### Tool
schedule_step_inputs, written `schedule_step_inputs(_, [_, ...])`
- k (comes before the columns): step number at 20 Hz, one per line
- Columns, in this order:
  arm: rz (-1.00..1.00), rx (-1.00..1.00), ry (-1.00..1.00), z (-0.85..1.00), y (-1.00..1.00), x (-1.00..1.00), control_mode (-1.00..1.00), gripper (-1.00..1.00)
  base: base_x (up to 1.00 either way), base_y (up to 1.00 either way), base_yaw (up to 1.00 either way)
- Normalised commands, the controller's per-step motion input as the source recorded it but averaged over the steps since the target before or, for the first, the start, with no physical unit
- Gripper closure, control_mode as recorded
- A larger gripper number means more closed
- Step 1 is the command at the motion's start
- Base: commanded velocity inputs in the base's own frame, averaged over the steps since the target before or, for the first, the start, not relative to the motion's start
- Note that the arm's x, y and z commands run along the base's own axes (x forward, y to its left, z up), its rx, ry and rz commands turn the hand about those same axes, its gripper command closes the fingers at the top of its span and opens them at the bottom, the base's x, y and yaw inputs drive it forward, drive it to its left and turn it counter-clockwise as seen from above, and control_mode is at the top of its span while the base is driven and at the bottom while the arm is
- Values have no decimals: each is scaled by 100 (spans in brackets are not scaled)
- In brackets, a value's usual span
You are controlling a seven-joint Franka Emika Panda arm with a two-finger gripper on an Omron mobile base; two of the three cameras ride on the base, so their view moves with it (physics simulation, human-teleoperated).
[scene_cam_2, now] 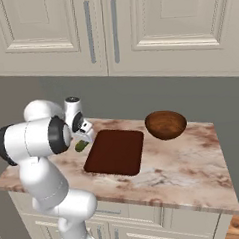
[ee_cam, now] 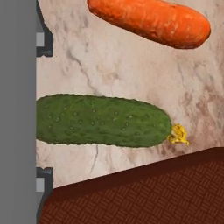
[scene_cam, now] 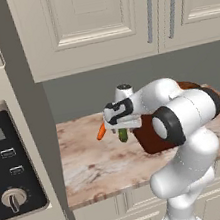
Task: Place the two vegetables and bowl onto the tray for setting up a vegetable dip station.
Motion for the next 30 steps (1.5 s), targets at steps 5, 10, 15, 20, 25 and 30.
schedule_step_inputs(5, [0,0,0,-19,0,18,-100,-100,0,0,0])
schedule_step_inputs(10, [0,0,0,-21,0,7,-100,-100,0,0,0])
schedule_step_inputs(15, [0,0,0,-20,0,5,-100,-100,0,0,0])
schedule_step_inputs(20, [0,0,0,-19,0,4,-100,-100,0,0,0])
schedule_step_inputs(25, [0,0,0,-2,0,0,-100,100,0,0,0])
schedule_step_inputs(30, [0,0,0,0,0,0,-100,100,0,0,0])
